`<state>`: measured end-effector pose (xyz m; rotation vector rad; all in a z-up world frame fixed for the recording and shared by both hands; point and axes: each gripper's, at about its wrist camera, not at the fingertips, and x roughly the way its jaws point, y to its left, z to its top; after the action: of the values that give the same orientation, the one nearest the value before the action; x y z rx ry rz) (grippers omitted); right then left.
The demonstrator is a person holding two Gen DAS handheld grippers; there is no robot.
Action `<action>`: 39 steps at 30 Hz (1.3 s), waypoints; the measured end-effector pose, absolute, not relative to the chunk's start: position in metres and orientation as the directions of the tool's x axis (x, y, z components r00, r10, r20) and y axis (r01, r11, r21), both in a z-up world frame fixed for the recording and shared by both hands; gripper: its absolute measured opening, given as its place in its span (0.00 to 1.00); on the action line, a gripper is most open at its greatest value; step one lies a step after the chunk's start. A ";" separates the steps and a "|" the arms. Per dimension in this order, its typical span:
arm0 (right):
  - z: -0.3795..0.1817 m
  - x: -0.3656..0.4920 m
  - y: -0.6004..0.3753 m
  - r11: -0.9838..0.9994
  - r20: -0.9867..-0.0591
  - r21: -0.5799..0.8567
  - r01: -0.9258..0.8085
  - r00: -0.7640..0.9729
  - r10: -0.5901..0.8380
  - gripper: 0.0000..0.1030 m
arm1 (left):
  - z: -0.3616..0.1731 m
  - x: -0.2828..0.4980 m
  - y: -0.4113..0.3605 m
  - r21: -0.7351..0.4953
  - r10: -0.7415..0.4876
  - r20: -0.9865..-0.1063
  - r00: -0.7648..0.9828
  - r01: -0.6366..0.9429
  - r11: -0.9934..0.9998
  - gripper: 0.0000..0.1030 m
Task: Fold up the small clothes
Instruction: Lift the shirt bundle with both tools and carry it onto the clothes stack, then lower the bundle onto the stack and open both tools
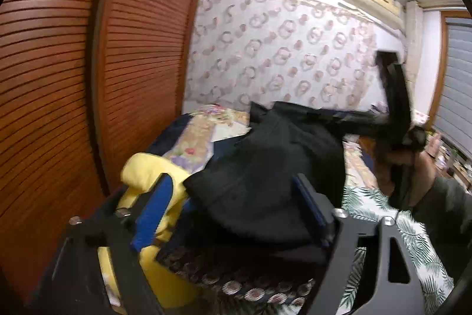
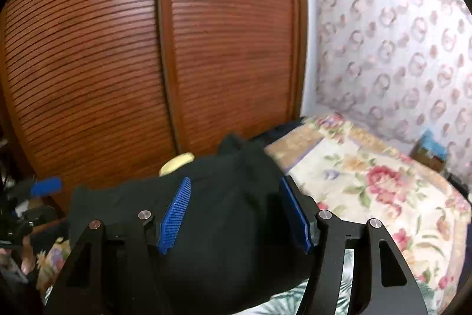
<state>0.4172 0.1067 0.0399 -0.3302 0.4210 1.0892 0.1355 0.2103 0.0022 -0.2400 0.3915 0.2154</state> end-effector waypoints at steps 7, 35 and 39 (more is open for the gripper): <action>0.011 0.463 0.138 0.458 -0.531 -0.002 -0.889 0.389 0.753 0.63 | -0.036 0.181 0.199 -0.090 0.155 -0.533 0.832 -0.238 0.967 0.81; 0.028 0.335 -0.006 0.609 -0.438 0.011 -0.793 0.544 0.716 0.63 | 0.010 0.137 0.110 -0.002 0.110 -0.431 0.895 -0.123 0.992 0.85; 0.033 0.296 -0.044 0.647 -0.415 -0.002 -0.762 0.590 0.693 0.66 | 0.010 0.129 0.088 0.007 0.083 -0.441 0.894 -0.089 0.996 0.85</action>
<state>0.2965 -0.0436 0.0332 -0.1873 0.3992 0.8530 0.1294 0.0881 0.0100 -0.0130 0.4562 0.0889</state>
